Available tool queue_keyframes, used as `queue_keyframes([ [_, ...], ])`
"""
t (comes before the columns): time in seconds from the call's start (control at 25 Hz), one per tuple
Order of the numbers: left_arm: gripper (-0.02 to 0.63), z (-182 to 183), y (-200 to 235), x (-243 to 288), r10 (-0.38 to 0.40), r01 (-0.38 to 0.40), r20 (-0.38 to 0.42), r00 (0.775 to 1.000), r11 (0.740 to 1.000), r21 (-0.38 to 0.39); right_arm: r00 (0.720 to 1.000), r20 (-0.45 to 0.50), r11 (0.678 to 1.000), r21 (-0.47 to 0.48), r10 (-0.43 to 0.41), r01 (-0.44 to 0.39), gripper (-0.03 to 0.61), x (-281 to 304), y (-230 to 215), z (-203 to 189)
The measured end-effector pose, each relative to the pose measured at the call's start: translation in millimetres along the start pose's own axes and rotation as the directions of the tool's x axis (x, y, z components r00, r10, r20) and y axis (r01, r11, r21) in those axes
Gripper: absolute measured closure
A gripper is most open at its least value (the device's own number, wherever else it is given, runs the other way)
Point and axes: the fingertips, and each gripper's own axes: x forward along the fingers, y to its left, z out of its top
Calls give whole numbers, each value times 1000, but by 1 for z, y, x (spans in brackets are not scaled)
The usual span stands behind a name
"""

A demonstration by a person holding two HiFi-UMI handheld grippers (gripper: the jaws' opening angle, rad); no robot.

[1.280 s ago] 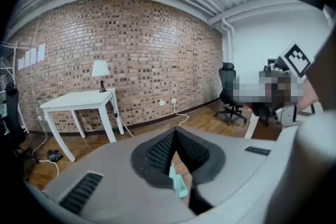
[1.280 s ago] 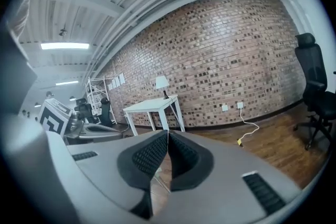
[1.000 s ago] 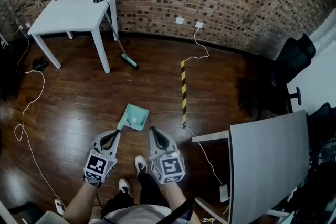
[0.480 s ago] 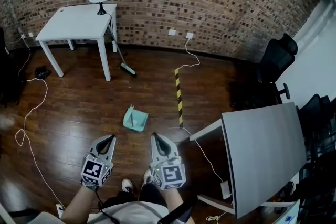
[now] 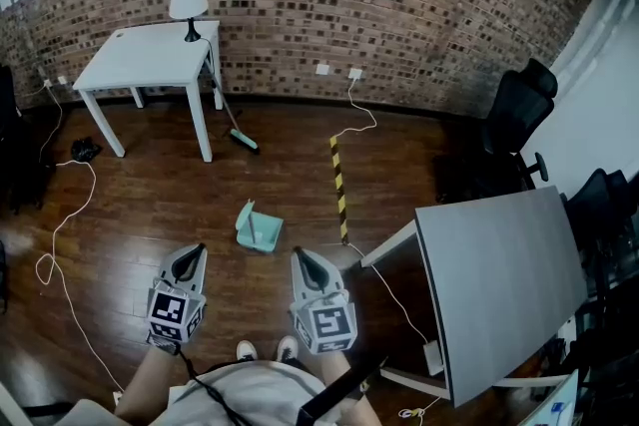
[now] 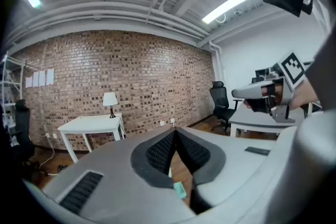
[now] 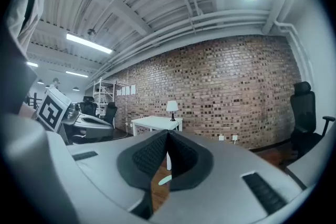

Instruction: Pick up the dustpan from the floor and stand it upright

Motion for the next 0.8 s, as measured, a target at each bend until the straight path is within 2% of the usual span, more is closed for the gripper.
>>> queue_keyframes([
  [0.12, 626, 12, 5, 1, 32, -32, 18, 999, 999, -24, 999, -2, 999, -17, 34, -34, 598, 5, 2, 10],
  [0.32, 626, 12, -3, 0, -8, 9, 33, 999, 1000, -22, 997, 82, 1000, 8, 6, -6, 598, -1, 1, 21],
  [0.52, 624, 1, -8, -8, -43, 43, 16, 999, 998, -41, 999, 35, 1000, 12, -19, 19, 598, -4, 12, 9],
  [0.8, 624, 2, -2, -37, -73, 76, 43, 996, 995, -60, 998, -2, 998, 19, -63, 63, 598, -13, 32, 7],
])
